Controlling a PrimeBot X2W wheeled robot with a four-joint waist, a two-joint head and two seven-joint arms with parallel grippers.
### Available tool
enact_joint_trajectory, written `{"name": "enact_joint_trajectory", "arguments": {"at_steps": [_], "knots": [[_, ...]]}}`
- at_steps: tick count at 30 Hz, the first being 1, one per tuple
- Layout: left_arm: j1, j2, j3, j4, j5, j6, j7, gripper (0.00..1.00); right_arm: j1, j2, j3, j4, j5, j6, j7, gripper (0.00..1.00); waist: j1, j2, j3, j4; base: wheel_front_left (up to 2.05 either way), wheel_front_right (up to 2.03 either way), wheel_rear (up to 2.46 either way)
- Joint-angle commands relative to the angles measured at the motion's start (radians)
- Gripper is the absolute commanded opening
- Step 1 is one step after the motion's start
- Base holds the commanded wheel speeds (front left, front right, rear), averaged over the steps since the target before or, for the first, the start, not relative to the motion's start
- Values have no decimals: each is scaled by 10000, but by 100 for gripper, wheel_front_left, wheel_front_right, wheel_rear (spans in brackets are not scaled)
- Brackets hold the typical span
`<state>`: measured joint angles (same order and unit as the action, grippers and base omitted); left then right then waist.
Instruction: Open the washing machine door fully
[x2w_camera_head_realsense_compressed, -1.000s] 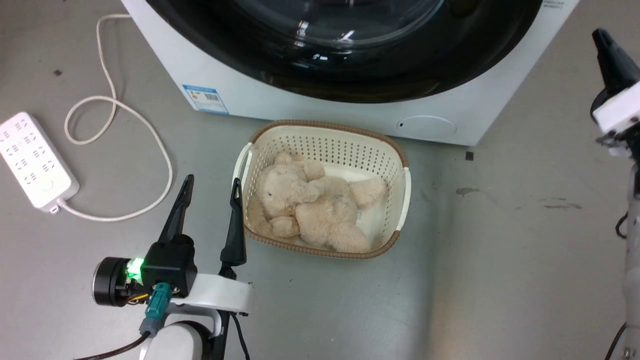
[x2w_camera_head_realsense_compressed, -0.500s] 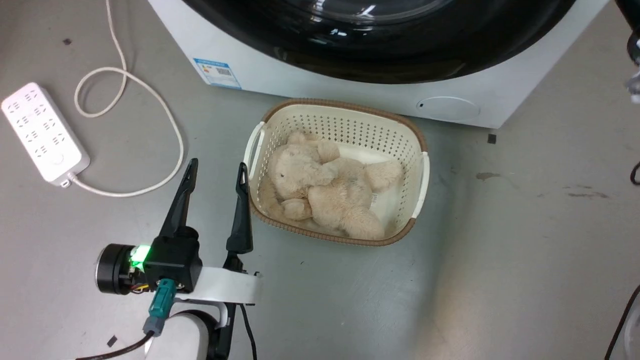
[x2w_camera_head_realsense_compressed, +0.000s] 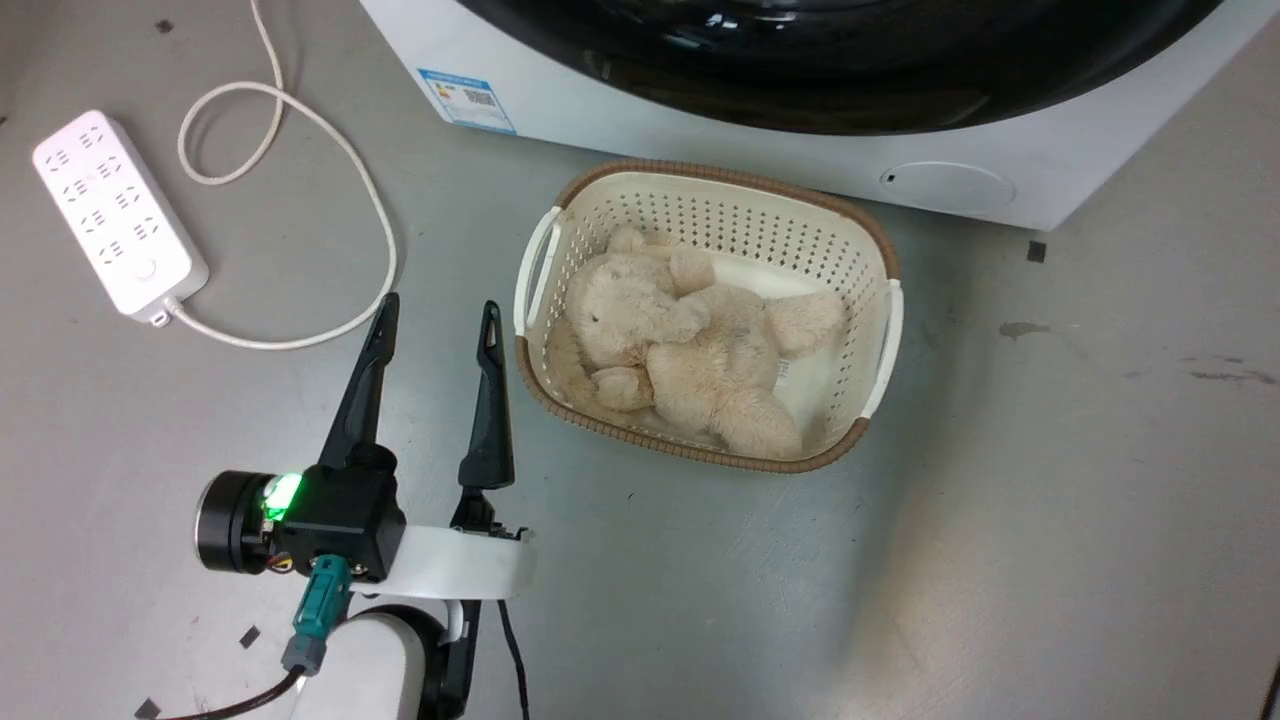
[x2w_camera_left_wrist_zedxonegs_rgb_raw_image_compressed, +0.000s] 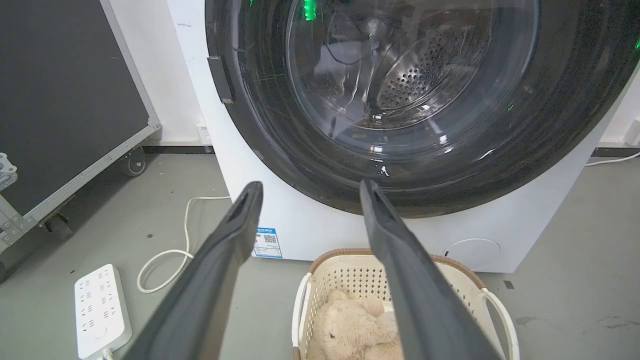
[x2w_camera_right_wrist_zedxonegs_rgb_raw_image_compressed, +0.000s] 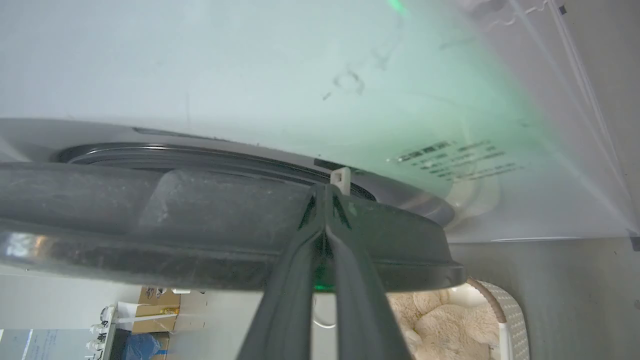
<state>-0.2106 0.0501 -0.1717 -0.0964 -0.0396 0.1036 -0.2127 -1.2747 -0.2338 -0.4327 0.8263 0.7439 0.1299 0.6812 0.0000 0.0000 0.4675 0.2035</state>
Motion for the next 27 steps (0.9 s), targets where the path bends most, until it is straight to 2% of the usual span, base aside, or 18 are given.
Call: {"name": "enact_joint_trajectory", "arguments": {"at_steps": [1,9,15,21,27], "knots": [[-211,9,-37,-65,-26,72,-91,100,-408,-59,-105,249,194,9,177,0,0,0,57,50,0,0,0],[-362,6,-187,-103,-18,192,-258,100,-1253,-100,-571,1151,441,9,1297,0,0,0,211,167,0,0,0],[-382,5,-268,-82,-17,280,-384,100,-1132,19,-944,1391,773,8,2237,0,0,0,40,175,0,0,0],[-125,4,-276,118,-79,269,-490,100,46,423,-1295,1120,1153,8,3123,0,0,0,-672,119,0,0,0],[407,5,-102,502,-159,165,-490,100,1892,1320,-1150,-85,1281,8,3925,0,0,0,-1596,-52,0,0,0]]}}
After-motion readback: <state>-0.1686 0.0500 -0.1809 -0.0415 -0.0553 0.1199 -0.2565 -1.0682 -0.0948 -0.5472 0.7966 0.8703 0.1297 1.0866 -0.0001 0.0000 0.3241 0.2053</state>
